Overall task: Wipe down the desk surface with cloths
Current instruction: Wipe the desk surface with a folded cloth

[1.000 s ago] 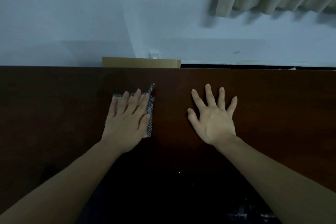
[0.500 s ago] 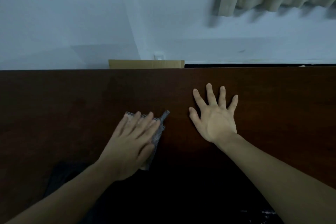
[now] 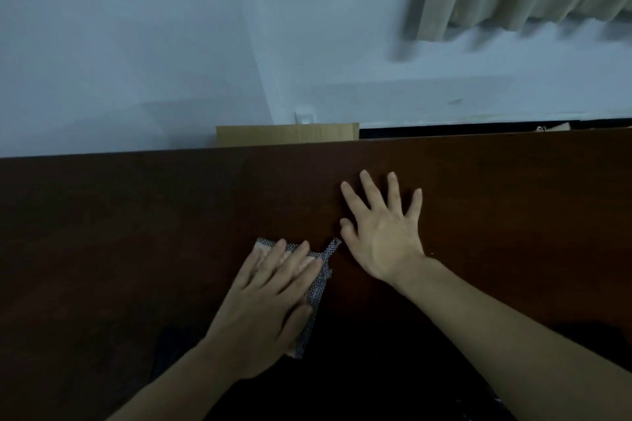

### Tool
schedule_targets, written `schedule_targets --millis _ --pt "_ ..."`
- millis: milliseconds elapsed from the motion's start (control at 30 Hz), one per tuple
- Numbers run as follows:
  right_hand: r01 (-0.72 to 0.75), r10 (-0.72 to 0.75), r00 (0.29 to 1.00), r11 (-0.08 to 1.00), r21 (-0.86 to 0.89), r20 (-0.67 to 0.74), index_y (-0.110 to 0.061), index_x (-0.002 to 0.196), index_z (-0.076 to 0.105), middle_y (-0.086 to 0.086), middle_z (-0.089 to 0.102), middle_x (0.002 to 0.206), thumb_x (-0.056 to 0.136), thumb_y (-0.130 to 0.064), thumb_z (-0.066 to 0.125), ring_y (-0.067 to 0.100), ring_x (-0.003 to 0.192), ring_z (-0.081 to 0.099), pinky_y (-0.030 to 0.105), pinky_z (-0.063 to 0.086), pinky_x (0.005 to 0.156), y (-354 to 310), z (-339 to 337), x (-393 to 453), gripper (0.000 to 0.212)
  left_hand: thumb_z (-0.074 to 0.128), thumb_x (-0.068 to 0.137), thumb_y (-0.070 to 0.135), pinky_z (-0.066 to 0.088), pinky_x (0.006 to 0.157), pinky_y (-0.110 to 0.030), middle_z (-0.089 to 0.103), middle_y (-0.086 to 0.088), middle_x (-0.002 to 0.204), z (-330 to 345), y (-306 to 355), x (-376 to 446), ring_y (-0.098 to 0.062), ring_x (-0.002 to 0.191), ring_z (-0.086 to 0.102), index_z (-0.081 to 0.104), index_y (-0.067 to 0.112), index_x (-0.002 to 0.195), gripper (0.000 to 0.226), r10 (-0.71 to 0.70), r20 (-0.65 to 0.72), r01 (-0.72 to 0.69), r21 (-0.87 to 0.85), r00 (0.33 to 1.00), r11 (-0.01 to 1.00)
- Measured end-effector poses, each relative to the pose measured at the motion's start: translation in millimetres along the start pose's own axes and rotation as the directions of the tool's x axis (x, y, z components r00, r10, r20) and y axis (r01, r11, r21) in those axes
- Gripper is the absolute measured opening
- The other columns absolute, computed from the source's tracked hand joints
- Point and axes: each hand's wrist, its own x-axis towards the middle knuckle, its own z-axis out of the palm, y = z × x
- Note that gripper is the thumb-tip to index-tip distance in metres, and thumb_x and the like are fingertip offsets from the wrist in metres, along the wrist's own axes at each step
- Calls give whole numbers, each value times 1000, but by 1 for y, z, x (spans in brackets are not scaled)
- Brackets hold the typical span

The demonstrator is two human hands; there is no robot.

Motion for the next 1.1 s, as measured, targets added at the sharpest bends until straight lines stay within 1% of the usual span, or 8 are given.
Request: schedule_targets --millis 133,267,400,533,667,767,967,1100 --pt "-73 73 997 997 6 26 -36 162 -2 3 -15 170 107 -49 19 43 152 -20 74 -7 116 -28 17 8 60 -3 102 58 -4 123 -47 -8 9 169 -10 -44 14 -19 156 -12 -9 37 158 60 -107 -83 102 -65 991 993" --pt "-98 98 995 992 -78 -8 -37 160 -8 4 -17 169 90 -55 -11 44 152 -20 74 -8 114 -31 29 9 72 -14 91 61 -8 125 -52 -25 5 164 -32 -92 69 -22 153 -20 -25 38 151 65 -243 -110 241 -32 964 970" --pt "-115 114 993 989 -96 -19 -40 159 -10 1 -17 169 84 -60 -17 42 152 -20 72 -9 115 -31 32 10 78 5 104 55 -6 124 -54 -15 3 169 -47 -124 126 -25 155 -12 -14 36 158 61 -251 -143 245 -54 957 968" --pt "-129 127 991 987 -94 -28 -42 159 -9 -1 -16 169 88 -64 -12 40 153 -20 70 -11 115 -28 32 10 75 6 105 53 -6 124 -54 -10 3 170 -53 -123 136 -26 156 -10 -10 35 160 60 -246 -164 235 -86 955 968" --pt "-149 148 989 984 -99 -24 -44 159 -8 -3 -15 170 88 -67 -11 38 153 -19 69 -10 117 -32 31 9 74 -11 94 60 -12 123 -53 -25 8 164 -36 -106 77 -23 152 -25 -21 38 155 65 -69 -115 63 -63 991 996" --pt "-162 159 987 982 -95 -37 -45 160 -3 -3 -11 171 88 -68 -10 37 154 -16 68 -8 118 -32 31 8 76 3 101 58 -6 124 -48 -7 10 168 -19 -106 27 -18 155 -14 -2 38 159 62 53 -121 -63 -75 991 995" --pt "-182 179 983 978 -100 -40 -46 159 -5 -4 -12 170 85 -68 -13 35 154 -17 67 -8 119 -35 30 8 77 -9 96 60 -11 124 -50 -24 9 164 -34 -148 69 -21 152 -23 -24 42 151 59 -152 -156 144 -60 976 988" --pt "-176 172 984 980 -89 -48 -47 159 -3 -5 -11 170 85 -69 -11 34 154 -18 66 -10 118 -34 30 9 78 6 104 55 -6 124 -55 -11 4 169 -45 -159 118 -25 156 -10 -10 37 159 60 -242 -185 228 -94 952 969"
